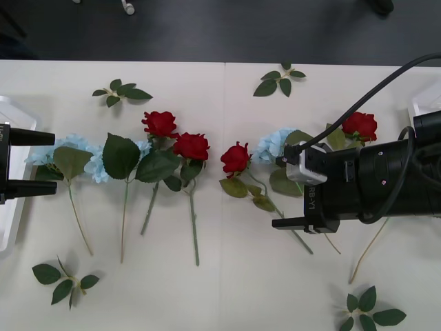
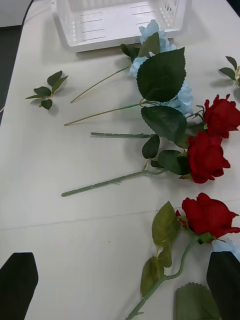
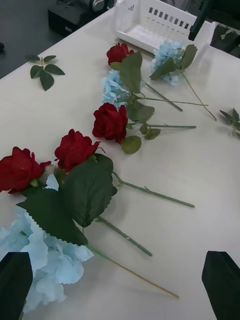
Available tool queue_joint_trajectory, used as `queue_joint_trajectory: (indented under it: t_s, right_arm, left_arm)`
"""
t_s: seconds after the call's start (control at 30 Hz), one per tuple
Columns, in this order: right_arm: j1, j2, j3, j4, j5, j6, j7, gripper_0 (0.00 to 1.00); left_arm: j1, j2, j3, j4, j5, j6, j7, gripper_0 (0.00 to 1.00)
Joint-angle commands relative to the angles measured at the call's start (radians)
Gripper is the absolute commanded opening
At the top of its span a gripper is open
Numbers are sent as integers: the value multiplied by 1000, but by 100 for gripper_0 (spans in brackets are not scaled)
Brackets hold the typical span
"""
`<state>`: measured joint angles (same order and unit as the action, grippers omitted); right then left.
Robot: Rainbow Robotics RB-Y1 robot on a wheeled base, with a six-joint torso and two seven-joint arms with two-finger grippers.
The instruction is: Put the red flowers into the right box and the blue flowers into the left box
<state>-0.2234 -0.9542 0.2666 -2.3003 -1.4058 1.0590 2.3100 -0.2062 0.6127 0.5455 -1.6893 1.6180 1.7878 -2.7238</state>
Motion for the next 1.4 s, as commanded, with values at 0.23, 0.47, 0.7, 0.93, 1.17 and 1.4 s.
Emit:
queue_joint_trajectory:
  t_s: [0.23,0.47,0.7,0.93,1.17,1.4]
  right_arm:
    - [33,-17,14,5,-27,-7,-11,100]
    - [26,-104,-56,111,-203,10,-107,100]
    - [22,-241,-173,303,-328,193,-339,100]
    - [13,-319,-224,417,-326,426,-597,100]
    - [22,-339,-264,452,-291,570,-928,100]
    - [76,-337,-262,406,-252,561,-1295,100]
  left_arm:
    - [68,21,-15,2,-3,-64,18,100]
    - [96,67,-13,0,-13,-99,67,100]
    - [126,101,-6,-10,-95,-103,404,100]
    - [212,99,-4,-127,-248,-154,671,100]
    - [257,75,-24,-213,-371,-220,941,100]
    - [232,18,-82,-234,-540,-278,1128,100]
